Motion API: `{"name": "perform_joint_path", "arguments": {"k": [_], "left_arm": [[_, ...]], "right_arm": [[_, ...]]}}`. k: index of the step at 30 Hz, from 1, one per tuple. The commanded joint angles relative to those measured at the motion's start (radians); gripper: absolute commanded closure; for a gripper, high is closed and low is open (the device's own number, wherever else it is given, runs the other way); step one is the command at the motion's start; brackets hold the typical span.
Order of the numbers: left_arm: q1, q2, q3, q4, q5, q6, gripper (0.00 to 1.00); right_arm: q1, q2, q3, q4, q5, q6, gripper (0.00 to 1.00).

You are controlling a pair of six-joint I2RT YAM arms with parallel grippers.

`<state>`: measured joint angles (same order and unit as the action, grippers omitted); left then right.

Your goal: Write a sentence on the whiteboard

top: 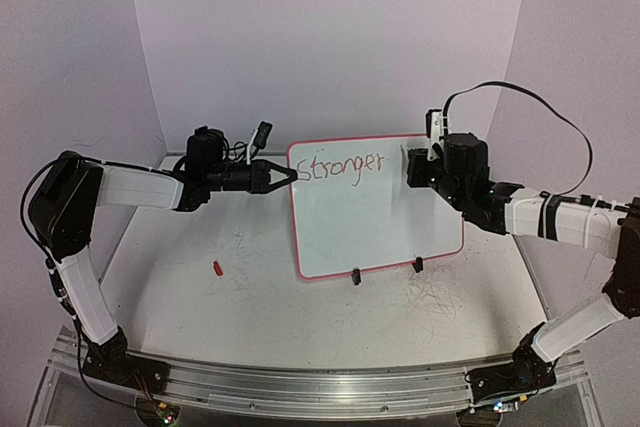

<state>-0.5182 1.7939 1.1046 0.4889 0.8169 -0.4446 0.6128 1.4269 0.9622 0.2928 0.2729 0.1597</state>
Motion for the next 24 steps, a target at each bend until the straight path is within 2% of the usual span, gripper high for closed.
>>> {"name": "perform_joint_path", "arguments": {"k": [1,24], "left_arm": [[-0.017,-0.007,0.008,-0.018,0.003,0.02,1.0],[-0.021,-0.014,0.005,-0.018,0.003,0.021,1.0]], "right_arm": [[-0.003,-0.02,-0.02,0.021,0.007,0.014,1.0],[-0.004,-0.068,-0.126,-0.01,-0.036,0.076,1.0]]}}
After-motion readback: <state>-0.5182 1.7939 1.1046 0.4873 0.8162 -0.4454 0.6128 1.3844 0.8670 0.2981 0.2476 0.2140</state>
